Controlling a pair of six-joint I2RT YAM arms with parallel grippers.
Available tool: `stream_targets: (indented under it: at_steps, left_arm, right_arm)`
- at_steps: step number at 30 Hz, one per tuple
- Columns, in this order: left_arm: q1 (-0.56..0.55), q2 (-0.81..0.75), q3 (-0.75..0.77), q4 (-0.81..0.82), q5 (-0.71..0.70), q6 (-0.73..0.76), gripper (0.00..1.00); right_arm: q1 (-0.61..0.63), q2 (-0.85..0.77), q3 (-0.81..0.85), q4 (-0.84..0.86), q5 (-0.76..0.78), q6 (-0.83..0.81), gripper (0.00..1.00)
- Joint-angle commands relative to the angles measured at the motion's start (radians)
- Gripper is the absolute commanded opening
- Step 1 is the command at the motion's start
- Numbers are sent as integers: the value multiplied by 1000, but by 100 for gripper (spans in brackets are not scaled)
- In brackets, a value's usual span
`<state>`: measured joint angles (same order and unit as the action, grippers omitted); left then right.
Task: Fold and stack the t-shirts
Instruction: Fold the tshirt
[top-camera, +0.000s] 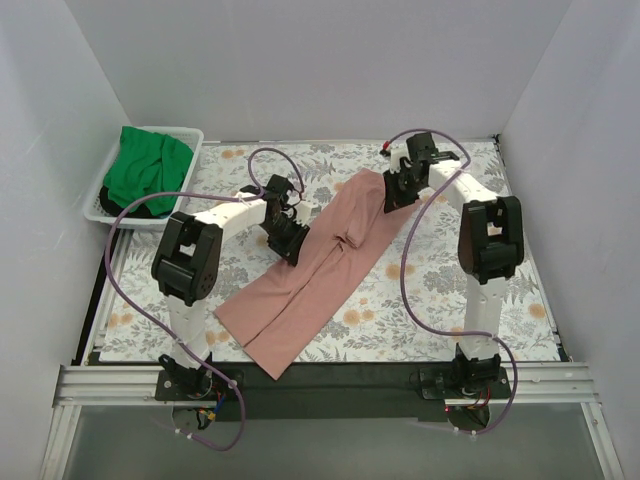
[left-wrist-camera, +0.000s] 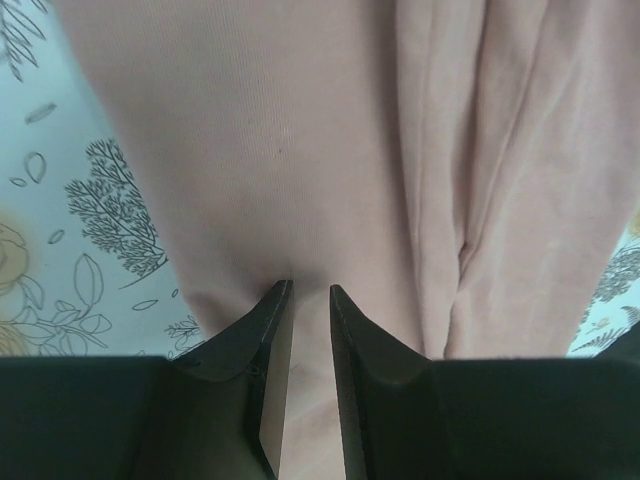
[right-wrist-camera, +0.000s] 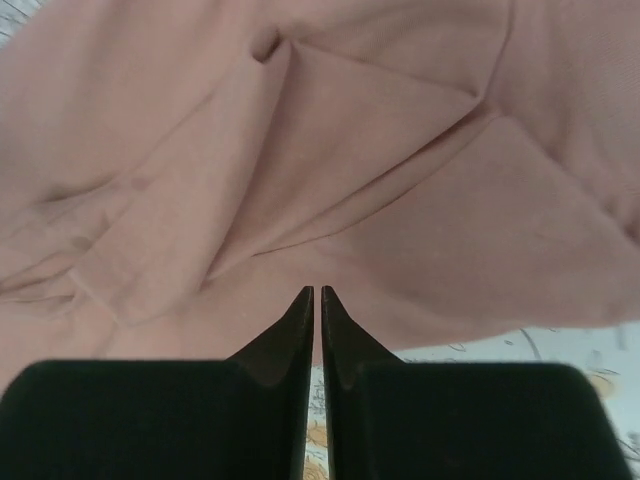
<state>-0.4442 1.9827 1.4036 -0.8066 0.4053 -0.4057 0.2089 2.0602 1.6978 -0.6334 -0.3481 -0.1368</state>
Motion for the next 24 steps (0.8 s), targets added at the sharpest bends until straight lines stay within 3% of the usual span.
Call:
stream_targets:
  at_steps: [1, 11, 17, 20, 24]
  left_arm:
    - [-2, -28, -40, 21, -28, 30, 20]
    - [-1, -113, -160, 21, 20, -7, 20]
    - [-17, -131, -210, 3, 58, -54, 20]
    - [-59, -145, -221, -40, 169, -68, 21]
    - [-158, -189, -227, -57, 233, -110, 21]
  right_arm:
    - [6, 32, 8, -17, -14, 40, 11]
    - [47, 253, 149, -42, 112, 43, 1]
    - [92, 451, 446, -57, 123, 48, 1]
    - [110, 512, 626, -36, 62, 43, 1]
    - [122, 471, 622, 92, -46, 48, 2]
